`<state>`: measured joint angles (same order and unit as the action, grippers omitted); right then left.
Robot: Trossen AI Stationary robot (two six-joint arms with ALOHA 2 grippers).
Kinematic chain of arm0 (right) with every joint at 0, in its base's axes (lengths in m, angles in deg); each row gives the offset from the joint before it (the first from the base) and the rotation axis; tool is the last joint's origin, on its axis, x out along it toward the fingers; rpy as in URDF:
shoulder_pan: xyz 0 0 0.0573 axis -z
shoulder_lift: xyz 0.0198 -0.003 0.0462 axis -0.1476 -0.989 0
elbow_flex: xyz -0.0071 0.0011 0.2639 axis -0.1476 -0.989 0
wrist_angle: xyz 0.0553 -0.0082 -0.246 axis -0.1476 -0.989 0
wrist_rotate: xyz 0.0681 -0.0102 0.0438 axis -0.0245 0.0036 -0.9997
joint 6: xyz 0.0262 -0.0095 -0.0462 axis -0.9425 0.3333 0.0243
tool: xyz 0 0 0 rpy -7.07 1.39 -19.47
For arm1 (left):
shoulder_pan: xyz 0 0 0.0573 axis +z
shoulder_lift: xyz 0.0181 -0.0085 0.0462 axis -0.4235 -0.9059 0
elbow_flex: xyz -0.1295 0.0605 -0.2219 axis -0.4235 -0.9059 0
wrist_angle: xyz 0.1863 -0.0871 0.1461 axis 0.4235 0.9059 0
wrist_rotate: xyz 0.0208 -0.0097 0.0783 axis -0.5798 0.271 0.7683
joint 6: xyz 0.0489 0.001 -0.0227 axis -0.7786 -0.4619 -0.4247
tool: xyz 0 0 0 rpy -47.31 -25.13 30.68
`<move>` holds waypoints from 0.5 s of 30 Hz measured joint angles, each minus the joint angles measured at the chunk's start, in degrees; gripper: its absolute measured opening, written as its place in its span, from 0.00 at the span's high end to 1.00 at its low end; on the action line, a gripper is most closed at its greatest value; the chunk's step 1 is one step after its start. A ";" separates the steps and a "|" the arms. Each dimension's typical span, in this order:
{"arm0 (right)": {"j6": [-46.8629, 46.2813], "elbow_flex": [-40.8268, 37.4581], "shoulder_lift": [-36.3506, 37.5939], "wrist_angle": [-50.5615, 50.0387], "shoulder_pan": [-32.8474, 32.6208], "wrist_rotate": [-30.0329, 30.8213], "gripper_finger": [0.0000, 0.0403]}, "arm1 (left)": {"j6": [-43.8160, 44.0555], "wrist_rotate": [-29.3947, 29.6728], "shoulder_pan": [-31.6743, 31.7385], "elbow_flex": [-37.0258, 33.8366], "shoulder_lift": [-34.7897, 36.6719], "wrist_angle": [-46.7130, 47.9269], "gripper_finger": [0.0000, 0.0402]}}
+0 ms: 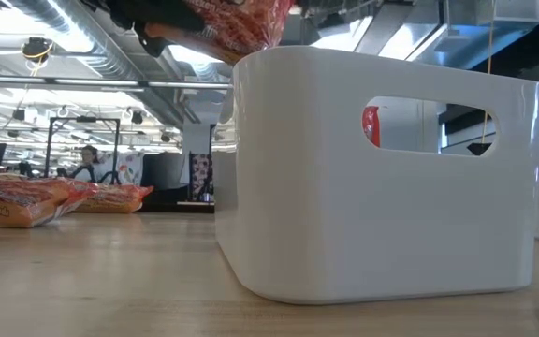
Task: Sort Maruchan noodles
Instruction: Put the bottom right orange noodle pack into bottom white bin
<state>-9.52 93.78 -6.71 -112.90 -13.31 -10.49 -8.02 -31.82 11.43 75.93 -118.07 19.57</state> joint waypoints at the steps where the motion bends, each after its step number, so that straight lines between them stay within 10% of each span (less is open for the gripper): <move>1: 0.14 2.56 -1.36 -1.72 0.00 -0.32 0.15 | 0.27 0.33 0.00 0.01 0.00 0.11 0.68; 15: 0.23 16.10 -13.42 -17.21 0.00 -2.24 0.17 | 2.79 2.31 0.22 0.01 -0.31 1.10 0.68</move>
<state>-9.29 109.88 -20.13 -130.12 -13.31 -12.72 -5.23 -29.51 11.64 75.94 -118.38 20.67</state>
